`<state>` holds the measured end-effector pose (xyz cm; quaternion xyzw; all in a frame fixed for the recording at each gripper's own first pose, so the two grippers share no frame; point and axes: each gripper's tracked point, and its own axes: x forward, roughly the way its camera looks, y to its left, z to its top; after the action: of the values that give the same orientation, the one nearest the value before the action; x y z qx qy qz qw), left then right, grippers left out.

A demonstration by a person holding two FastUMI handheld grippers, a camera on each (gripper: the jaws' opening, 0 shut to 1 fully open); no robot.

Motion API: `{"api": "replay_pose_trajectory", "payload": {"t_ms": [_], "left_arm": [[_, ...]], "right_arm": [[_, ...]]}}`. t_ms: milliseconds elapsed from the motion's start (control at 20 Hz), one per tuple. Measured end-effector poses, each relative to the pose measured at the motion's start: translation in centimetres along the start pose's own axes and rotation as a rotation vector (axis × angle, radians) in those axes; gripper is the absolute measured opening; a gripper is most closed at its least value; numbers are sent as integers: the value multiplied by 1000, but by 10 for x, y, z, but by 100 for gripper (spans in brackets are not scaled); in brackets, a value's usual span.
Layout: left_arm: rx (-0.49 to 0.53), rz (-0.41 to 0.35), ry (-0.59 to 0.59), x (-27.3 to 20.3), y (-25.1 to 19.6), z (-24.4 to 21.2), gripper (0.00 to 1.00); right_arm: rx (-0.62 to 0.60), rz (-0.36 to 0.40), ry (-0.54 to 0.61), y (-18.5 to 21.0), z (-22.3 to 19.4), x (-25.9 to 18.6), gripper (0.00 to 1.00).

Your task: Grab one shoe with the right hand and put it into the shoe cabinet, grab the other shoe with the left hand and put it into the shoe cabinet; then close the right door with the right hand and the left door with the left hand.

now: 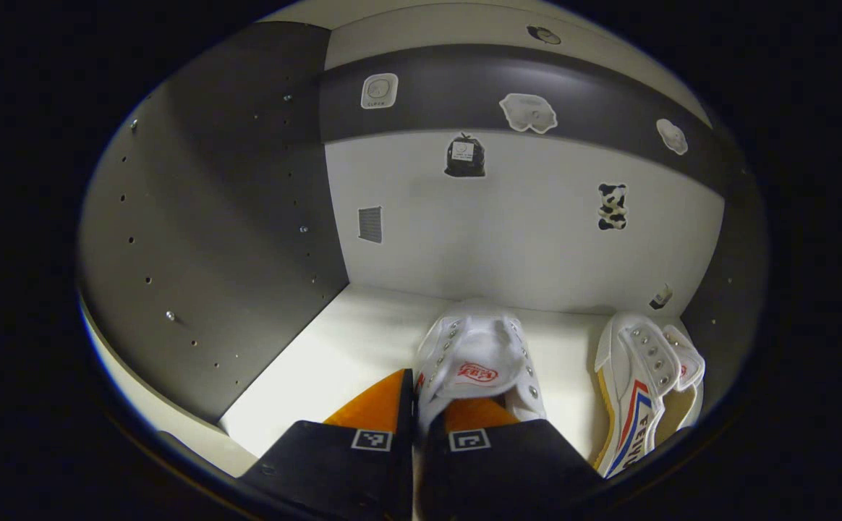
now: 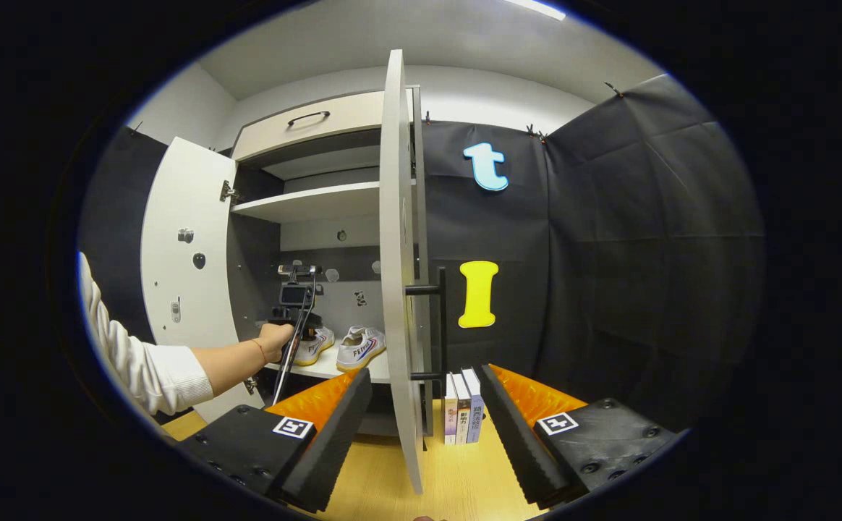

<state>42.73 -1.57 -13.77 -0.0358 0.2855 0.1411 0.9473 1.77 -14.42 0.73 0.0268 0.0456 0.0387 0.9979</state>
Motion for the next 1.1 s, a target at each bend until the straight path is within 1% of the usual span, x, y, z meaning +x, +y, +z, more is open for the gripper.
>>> {"api": "replay_pose_trajectory", "payload": {"t_ms": [50,100,150,250,400,450,550,600,700,950,1100], "left_arm": [[8,-6,-15,-4,-1,0,17],[11,-30,-25,-9,-5,1,17],[18,-41,-31,-15,-7,-1,31],[31,-38,-46,-25,-2,-4,64],[29,-63,-97,-48,0,-2,72],[30,-61,-127,-58,2,0,81],[43,-52,-195,-80,9,7,92],[54,-52,-228,-92,11,11,93],[64,-71,-273,-117,11,13,94],[48,-141,-358,-185,12,10,94],[57,-173,-399,-224,17,3,94]], "right_arm": [[8,1,3,-1,0,-1,96],[16,3,4,-1,0,-2,96],[22,4,5,0,-1,-2,96],[29,8,4,1,0,-5,96],[33,16,-2,2,1,-6,96],[33,20,-2,2,2,-6,96],[34,28,3,3,2,-8,96],[36,30,3,2,2,-9,96],[39,24,3,1,3,-8,96],[57,13,-19,-1,12,-8,96],[39,-10,-28,-15,20,0,96]]}}
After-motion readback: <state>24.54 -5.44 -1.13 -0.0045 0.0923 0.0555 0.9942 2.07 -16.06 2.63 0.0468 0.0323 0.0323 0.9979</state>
